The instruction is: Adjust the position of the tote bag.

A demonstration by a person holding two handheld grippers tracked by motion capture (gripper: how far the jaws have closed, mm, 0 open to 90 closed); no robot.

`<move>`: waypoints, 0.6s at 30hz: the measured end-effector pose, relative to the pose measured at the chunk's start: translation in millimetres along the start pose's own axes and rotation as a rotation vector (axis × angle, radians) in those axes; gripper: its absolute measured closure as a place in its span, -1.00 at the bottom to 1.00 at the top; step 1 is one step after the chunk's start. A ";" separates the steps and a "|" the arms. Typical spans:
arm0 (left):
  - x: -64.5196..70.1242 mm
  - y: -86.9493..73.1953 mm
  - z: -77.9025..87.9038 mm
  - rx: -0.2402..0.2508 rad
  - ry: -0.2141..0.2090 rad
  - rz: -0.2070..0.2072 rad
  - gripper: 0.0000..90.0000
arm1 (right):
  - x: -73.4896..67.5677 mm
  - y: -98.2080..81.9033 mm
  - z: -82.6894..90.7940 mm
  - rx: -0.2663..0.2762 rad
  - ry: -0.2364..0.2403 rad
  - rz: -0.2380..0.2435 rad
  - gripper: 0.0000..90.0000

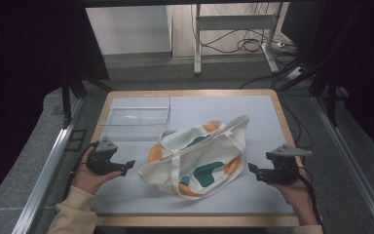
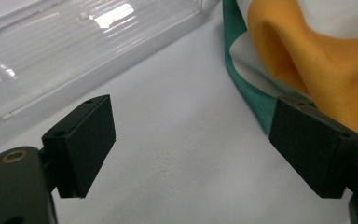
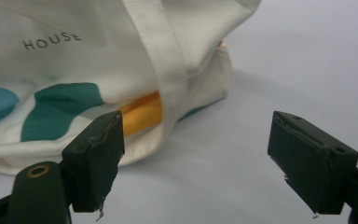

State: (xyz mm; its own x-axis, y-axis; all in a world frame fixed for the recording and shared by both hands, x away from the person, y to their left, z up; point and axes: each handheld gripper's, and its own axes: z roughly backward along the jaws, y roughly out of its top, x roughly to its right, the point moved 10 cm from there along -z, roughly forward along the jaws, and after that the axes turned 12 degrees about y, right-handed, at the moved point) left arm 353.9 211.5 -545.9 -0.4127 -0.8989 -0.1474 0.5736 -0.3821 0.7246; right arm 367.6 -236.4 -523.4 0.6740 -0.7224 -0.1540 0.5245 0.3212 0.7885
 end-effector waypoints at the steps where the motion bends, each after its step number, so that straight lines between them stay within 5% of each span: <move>1: -0.3 1.4 1.6 0.006 -0.003 0.003 -0.67 | 1.1 -1.0 0.6 0.000 -0.002 0.002 -0.59; 18: 8.0 14.7 17.9 0.045 -0.043 0.008 -0.59 | 7.9 -10.5 3.8 -0.027 -0.031 0.045 -0.59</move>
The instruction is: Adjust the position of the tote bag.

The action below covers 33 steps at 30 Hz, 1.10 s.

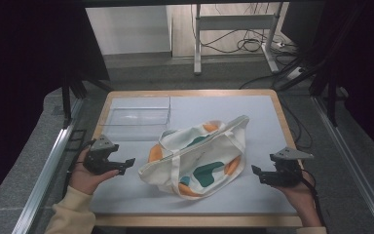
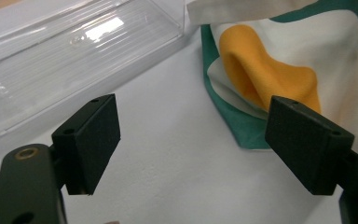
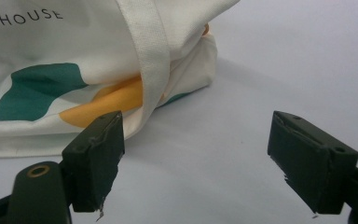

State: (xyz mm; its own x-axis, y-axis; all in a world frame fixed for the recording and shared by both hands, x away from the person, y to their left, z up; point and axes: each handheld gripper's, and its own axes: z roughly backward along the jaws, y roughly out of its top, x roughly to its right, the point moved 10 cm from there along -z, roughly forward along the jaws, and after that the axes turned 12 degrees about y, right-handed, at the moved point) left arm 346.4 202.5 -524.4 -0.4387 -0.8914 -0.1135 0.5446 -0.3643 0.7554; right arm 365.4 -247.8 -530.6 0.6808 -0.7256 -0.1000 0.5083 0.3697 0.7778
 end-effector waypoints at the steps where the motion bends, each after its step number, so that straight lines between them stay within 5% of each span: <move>1: -0.2 -0.2 0.3 -0.006 0.003 -0.009 -0.59 | 0.2 -0.5 -0.3 -0.003 -0.001 0.000 -0.59; 14: 11.1 18.1 18.5 0.005 -0.055 0.008 -0.49 | 0.2 0.9 2.9 0.014 -0.009 0.000 -0.56; 20: 22.6 32.0 26.6 0.019 -0.096 -0.031 -0.47 | -3.2 0.5 3.5 0.012 -0.004 0.006 -0.56; 33: 36.1 43.6 34.6 0.003 -0.147 -0.047 -0.47 | -4.7 0.4 5.5 0.014 -0.002 0.008 -0.55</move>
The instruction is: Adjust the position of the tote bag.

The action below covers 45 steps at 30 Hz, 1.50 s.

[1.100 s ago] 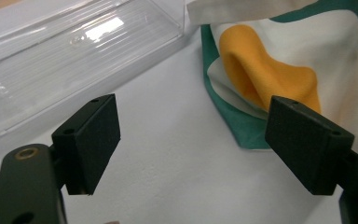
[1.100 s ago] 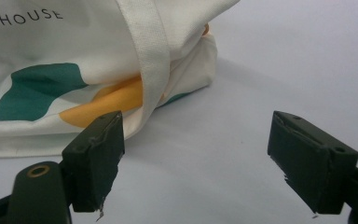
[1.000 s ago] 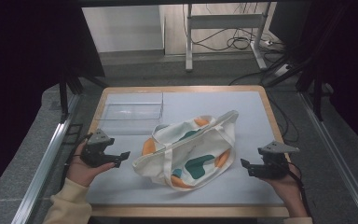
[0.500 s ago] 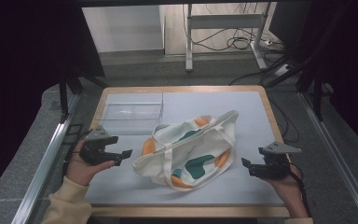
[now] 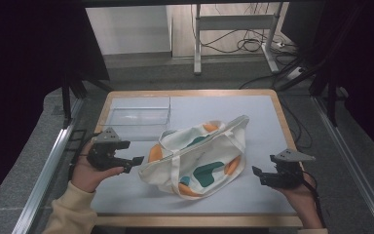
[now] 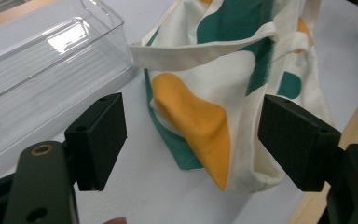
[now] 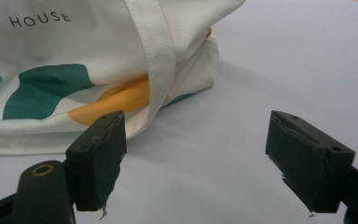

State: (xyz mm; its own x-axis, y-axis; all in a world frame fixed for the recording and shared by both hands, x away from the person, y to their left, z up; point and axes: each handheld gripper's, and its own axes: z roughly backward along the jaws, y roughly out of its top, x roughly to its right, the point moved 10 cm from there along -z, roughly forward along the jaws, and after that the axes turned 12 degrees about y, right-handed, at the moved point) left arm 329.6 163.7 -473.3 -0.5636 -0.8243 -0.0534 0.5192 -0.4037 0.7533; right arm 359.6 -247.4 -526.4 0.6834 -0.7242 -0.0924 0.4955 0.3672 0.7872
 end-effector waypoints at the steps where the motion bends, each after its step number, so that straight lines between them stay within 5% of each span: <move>1: 2.8 2.0 1.3 0.004 -0.010 -0.004 -0.47 | 0.1 -0.1 0.1 0.000 0.000 0.000 -0.55; 11: 16.1 10.0 1.4 0.002 -0.041 -0.034 -0.47 | 0.8 -1.7 -0.9 -0.007 -0.003 0.001 -0.55; 22: 40.3 8.9 -15.9 -0.046 -0.085 -0.115 -0.34 | 4.2 -2.9 3.5 -0.008 -0.015 -0.004 -0.55; 29: 55.5 4.1 -24.9 -0.093 -0.129 -0.158 0.17 | 6.3 -2.8 6.1 -0.003 -0.022 -0.010 -0.55; 36: 56.4 -10.9 -34.7 -0.137 -0.121 -0.176 0.31 | 0.1 -2.1 3.5 -0.009 -0.017 -0.006 -0.55; 39: 54.1 -11.9 -35.5 -0.131 -0.113 -0.175 0.78 | -2.6 -1.8 1.1 -0.023 -0.015 0.008 -0.55; 45: 53.8 -13.8 -36.1 -0.131 -0.120 -0.182 0.85 | -1.8 1.7 1.7 -0.021 -0.015 0.018 -0.55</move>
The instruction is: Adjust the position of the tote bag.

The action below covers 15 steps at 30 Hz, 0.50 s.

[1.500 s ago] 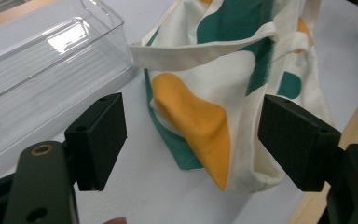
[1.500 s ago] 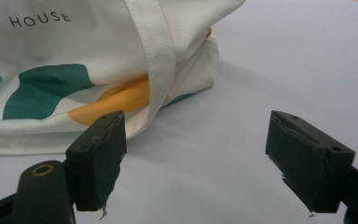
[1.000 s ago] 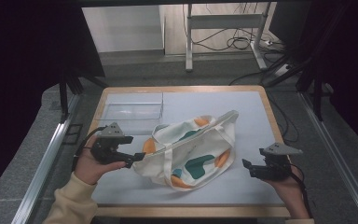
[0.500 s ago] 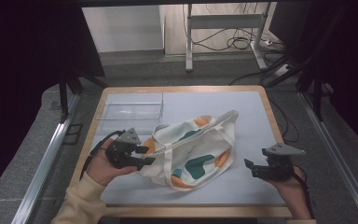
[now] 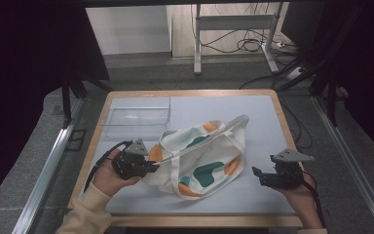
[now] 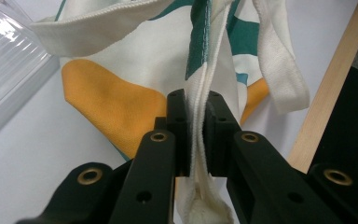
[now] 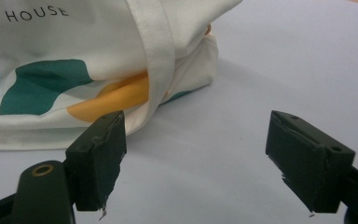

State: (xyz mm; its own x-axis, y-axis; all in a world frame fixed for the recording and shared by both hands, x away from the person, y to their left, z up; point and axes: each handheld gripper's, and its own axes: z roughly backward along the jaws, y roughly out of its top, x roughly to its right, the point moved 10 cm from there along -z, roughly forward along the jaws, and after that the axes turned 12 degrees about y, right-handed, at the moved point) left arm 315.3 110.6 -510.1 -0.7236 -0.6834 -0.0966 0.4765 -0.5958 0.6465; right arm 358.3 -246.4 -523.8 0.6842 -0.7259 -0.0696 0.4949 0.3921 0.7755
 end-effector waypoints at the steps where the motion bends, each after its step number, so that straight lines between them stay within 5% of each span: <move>1: 0.3 -0.2 -0.3 -0.002 0.000 -0.001 0.86 | 0.1 1.2 0.3 0.001 0.001 0.002 -0.55; 15: 1.0 -0.7 -0.7 0.001 -0.014 0.011 0.85 | -14.4 68.2 4.0 -0.036 0.060 0.167 -0.47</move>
State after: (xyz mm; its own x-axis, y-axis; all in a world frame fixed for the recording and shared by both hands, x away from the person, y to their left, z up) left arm 314.6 110.1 -511.2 -0.7249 -0.6843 -0.0790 0.4841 -0.5876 0.6484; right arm 380.0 -211.5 -467.4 0.7890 -0.6140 0.0203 0.3892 0.5252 0.7568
